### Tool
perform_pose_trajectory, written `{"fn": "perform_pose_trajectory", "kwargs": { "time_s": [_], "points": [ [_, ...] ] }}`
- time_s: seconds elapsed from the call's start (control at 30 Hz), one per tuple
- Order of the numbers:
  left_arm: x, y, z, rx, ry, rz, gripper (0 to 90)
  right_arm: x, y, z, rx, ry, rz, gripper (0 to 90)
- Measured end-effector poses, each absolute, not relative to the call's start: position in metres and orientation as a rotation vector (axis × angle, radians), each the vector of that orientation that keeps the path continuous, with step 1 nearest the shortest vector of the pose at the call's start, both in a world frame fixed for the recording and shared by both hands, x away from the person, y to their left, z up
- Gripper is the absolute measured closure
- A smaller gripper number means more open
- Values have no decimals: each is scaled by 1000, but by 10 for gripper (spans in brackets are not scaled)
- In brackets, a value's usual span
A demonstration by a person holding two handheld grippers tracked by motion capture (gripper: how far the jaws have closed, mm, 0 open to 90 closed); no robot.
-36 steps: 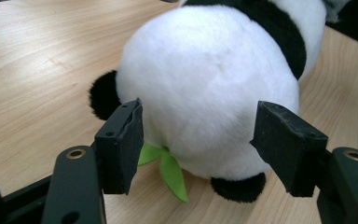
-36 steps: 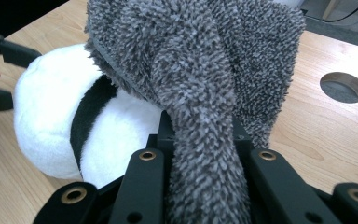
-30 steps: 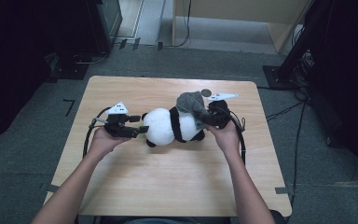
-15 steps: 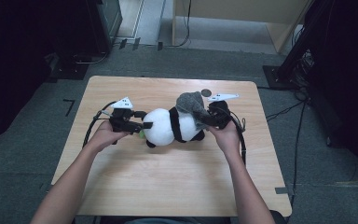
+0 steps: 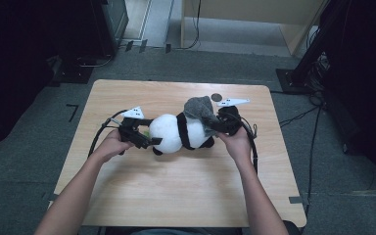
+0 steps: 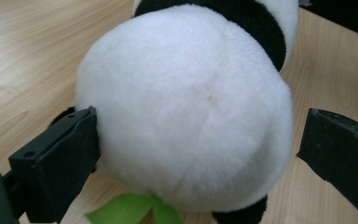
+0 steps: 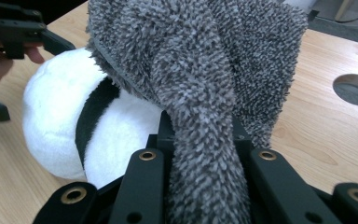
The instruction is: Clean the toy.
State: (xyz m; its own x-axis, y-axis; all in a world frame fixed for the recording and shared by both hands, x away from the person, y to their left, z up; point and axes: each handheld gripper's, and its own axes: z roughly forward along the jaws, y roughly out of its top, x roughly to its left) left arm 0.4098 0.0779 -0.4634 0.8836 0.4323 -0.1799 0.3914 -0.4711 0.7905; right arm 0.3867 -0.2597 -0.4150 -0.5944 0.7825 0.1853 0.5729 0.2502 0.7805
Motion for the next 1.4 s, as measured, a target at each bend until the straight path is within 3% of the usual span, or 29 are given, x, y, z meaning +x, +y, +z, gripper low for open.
{"fn": "perform_pose_trajectory", "kwargs": {
  "time_s": [0.1, 0.33, 0.53, 0.7, 0.87, 1.27, 1.4],
  "points": [
    [415, 79, -466, 2099, 613, 85, 0, 387, -258, -415, 1252, 2298, 1275, 756],
    [425, 84, -477, 2054, 691, -15, 0, 388, -259, -416, 1255, 2312, 1290, 755],
    [425, 92, -470, 2058, 620, 29, 0, 388, -262, -414, 1258, 2305, 1270, 751],
    [428, 103, -467, 2029, 604, 34, 129, 388, -263, -414, 1257, 2319, 1258, 751],
    [431, 109, -465, 1984, 706, 41, 141, 388, -264, -415, 1252, 2329, 1245, 750],
    [437, 130, -454, 1956, 711, 110, 142, 388, -263, -416, 1260, 2326, 1237, 749],
    [444, 116, -460, 2036, 692, 42, 101, 389, -264, -416, 1259, 2328, 1240, 749]
  ]
}}
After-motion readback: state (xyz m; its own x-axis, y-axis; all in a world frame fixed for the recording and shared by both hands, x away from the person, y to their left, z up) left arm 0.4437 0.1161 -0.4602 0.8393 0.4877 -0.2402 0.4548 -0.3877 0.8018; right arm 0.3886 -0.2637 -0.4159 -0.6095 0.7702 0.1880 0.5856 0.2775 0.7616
